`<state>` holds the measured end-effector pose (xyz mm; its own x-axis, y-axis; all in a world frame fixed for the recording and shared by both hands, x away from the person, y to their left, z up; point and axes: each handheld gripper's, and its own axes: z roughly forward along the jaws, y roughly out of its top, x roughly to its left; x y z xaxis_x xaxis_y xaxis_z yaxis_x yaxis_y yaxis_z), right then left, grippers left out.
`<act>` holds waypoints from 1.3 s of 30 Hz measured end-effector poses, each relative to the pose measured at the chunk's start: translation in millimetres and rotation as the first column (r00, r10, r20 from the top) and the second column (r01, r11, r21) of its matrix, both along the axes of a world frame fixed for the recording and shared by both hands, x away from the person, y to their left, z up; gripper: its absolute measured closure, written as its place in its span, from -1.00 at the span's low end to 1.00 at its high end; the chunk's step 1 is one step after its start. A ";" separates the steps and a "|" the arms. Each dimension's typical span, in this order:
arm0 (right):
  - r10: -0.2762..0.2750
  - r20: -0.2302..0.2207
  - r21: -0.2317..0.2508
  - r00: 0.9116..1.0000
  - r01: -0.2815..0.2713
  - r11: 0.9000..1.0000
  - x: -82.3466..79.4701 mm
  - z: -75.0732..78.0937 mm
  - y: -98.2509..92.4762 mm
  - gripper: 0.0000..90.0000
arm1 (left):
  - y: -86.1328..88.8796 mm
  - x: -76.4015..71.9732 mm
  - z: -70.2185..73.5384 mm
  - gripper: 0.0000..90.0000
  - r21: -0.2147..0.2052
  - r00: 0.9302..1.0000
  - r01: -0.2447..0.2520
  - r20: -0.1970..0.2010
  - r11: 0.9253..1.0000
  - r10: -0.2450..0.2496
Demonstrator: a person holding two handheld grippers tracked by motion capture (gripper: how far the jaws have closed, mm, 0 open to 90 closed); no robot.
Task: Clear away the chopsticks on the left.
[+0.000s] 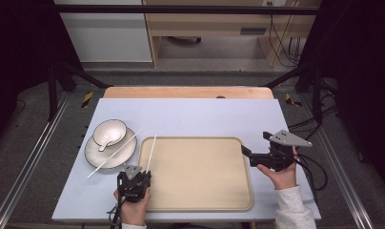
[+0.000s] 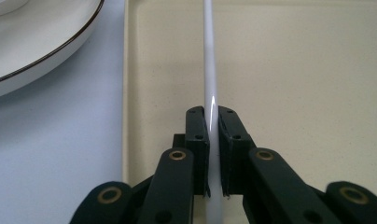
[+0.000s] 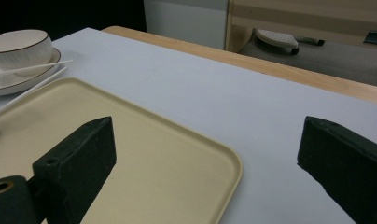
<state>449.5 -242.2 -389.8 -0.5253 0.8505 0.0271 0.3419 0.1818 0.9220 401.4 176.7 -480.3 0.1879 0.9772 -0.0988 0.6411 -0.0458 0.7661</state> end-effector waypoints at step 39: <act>-0.014 0.013 0.020 1.000 0.013 1.000 -3.1 4.5 -7.8 -0.90 | 30.2 16.3 53.1 0.17 -0.012 0.981 0.153 0.122 0.988 -0.151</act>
<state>446.5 -250.0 -385.3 -0.5142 0.8569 0.0373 0.3323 0.1589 0.9297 417.7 206.9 -427.2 0.3458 0.9343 -0.0867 0.5306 -0.1184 0.8393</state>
